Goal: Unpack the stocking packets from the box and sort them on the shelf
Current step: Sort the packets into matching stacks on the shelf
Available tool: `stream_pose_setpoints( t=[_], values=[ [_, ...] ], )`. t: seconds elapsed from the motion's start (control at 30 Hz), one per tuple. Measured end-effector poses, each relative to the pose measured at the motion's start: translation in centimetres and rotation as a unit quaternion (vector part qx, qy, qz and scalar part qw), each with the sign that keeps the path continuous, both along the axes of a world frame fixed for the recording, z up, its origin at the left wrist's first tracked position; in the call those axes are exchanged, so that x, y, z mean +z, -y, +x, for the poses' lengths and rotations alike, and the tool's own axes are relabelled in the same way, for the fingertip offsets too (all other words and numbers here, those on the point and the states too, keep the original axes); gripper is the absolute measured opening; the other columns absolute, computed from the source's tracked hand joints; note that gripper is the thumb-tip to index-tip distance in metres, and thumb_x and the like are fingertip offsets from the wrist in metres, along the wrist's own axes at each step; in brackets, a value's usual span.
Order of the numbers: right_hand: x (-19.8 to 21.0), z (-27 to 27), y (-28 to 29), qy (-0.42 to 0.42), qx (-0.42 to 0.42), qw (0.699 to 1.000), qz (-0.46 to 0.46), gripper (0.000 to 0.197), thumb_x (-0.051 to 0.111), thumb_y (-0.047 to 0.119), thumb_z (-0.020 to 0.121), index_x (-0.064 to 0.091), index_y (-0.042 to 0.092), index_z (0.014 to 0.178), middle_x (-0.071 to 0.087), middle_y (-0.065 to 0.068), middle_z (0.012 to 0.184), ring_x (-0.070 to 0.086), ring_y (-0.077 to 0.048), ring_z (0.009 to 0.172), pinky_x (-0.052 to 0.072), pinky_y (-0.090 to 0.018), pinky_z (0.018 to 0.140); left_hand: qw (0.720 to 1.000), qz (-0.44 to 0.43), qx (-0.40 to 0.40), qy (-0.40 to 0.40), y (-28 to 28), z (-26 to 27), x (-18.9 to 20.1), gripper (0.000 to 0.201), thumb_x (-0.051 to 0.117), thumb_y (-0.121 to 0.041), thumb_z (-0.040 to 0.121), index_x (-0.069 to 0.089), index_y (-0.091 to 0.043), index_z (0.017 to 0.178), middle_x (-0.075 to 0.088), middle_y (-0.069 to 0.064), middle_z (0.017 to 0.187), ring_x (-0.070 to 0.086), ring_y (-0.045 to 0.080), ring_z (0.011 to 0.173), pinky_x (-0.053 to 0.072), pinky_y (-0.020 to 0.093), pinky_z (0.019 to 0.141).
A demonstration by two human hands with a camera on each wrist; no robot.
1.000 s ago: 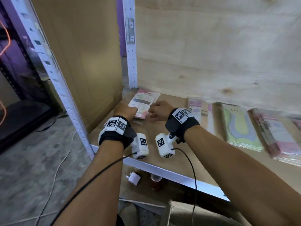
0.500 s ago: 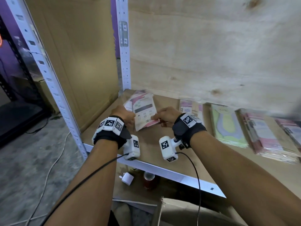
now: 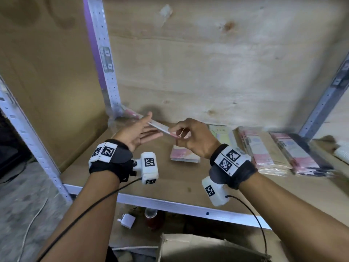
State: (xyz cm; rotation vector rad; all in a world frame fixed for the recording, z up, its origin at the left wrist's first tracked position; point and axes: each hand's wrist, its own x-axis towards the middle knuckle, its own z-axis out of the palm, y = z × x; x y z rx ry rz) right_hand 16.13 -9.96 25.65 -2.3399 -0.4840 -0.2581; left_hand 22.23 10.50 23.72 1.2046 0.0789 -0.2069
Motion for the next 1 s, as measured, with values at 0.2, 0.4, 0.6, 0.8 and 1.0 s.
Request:
stream_pose_setpoints(
  t=[0.2, 0.4, 0.6, 0.8, 1.0],
  values=[
    [-1.2, -2.3, 7.2, 0.006, -0.035, 0.999, 0.014, 0.024, 0.081, 0.030, 0.077, 0.073, 0.023, 0.099, 0.060, 0.015, 0.089, 0.056, 0.000, 0.081, 0.046, -0.020, 0.075, 0.995, 0.024, -0.096, 0.012, 3.5, -0.7, -1.1, 0.033, 0.070, -0.011, 0.086, 0.062, 0.000, 0.116, 0.073, 0.021, 0.111, 0.073, 0.027, 0.102, 0.061, 0.028, 0.072],
    [-4.6, -3.6, 15.1, -0.265, -0.051, 0.936, 0.227, 0.034, 0.071, 0.029, 0.088, 0.062, 0.013, 0.117, 0.073, -0.016, 0.104, 0.069, -0.030, 0.089, 0.055, -0.024, 0.061, 0.974, 0.040, -0.224, -0.008, 9.1, -2.2, -2.4, 0.035, 0.066, -0.014, 0.089, 0.062, -0.003, 0.122, 0.070, 0.019, 0.119, 0.070, 0.027, 0.108, 0.060, 0.033, 0.087],
    [-5.8, -4.4, 18.9, -0.295, -0.043, 0.917, 0.265, 0.032, 0.068, 0.011, 0.090, 0.063, 0.014, 0.121, 0.073, -0.017, 0.101, 0.067, -0.025, 0.067, 0.049, -0.025, 0.045, 0.994, 0.107, -0.036, 0.011, 11.5, 0.2, -3.6, 0.040, 0.072, -0.024, 0.089, 0.062, -0.010, 0.124, 0.072, 0.011, 0.100, 0.070, 0.024, 0.088, 0.062, 0.034, 0.071],
    [-5.8, -5.1, 20.8, -0.252, -0.084, 0.927, 0.263, 0.027, 0.065, 0.009, 0.092, 0.067, 0.010, 0.119, 0.070, -0.006, 0.084, 0.055, -0.025, 0.070, 0.042, -0.028, 0.048, 0.950, 0.281, 0.076, 0.117, 13.2, 2.5, -5.0, 0.036, 0.072, -0.045, 0.085, 0.076, -0.010, 0.095, 0.077, 0.005, 0.077, 0.074, 0.020, 0.067, 0.059, 0.026, 0.063],
    [-5.5, -5.7, 22.8, -0.230, -0.104, 0.936, 0.245, 0.022, 0.063, 0.010, 0.093, 0.065, 0.002, 0.114, 0.067, -0.015, 0.088, 0.057, -0.023, 0.071, 0.044, -0.024, 0.050, 0.888, 0.432, 0.089, 0.128, 14.6, 2.7, -5.1, 0.061, 0.047, -0.060, 0.093, 0.063, -0.006, 0.071, 0.070, 0.009, 0.063, 0.068, 0.024, 0.058, 0.047, 0.023, 0.052]
  ],
)
